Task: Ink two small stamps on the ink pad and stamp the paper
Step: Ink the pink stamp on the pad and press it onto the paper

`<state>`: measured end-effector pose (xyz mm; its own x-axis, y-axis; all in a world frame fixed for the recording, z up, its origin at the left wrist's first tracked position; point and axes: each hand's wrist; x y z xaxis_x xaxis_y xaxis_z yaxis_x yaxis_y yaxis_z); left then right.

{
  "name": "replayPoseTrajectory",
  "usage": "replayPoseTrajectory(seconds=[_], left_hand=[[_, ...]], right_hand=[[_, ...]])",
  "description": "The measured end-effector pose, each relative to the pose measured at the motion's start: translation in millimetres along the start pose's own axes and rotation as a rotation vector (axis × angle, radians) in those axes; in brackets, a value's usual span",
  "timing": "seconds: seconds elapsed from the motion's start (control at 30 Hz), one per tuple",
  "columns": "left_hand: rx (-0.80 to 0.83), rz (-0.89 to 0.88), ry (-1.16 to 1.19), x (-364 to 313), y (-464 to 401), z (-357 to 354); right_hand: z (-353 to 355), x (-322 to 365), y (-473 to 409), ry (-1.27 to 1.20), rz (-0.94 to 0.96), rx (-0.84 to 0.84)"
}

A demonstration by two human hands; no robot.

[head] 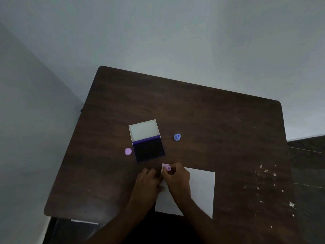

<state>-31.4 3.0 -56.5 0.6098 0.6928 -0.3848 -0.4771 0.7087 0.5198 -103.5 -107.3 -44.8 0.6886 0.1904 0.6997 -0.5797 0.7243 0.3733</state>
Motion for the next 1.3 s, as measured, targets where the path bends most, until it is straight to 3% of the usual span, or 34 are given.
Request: replayPoseTrajectory(seconds=[0.23,0.77,1.3], left_hand=[[-0.097,-0.008,0.032,0.3,-1.1,-10.0],[-0.144,0.012,0.077,3.5,-1.7,-18.9],[-0.016,0.065,0.121,6.4,-5.3,-28.4]], right_hand=[[-5.5,-4.9,0.4,-0.038,0.000,0.019],[-16.2,-8.9,-4.2,0.027,-0.008,0.029],[-18.4,-3.6,-8.7,-0.067,-0.070,0.004]])
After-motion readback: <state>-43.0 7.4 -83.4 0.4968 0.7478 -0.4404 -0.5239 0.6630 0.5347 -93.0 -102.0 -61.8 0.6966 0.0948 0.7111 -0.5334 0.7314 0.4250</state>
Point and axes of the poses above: each hand's wrist, its own y-axis away from the middle knuckle, its own z-axis out of the back of the hand, x = y × z, and after that the axes turned 9 degrees about z, right-handed
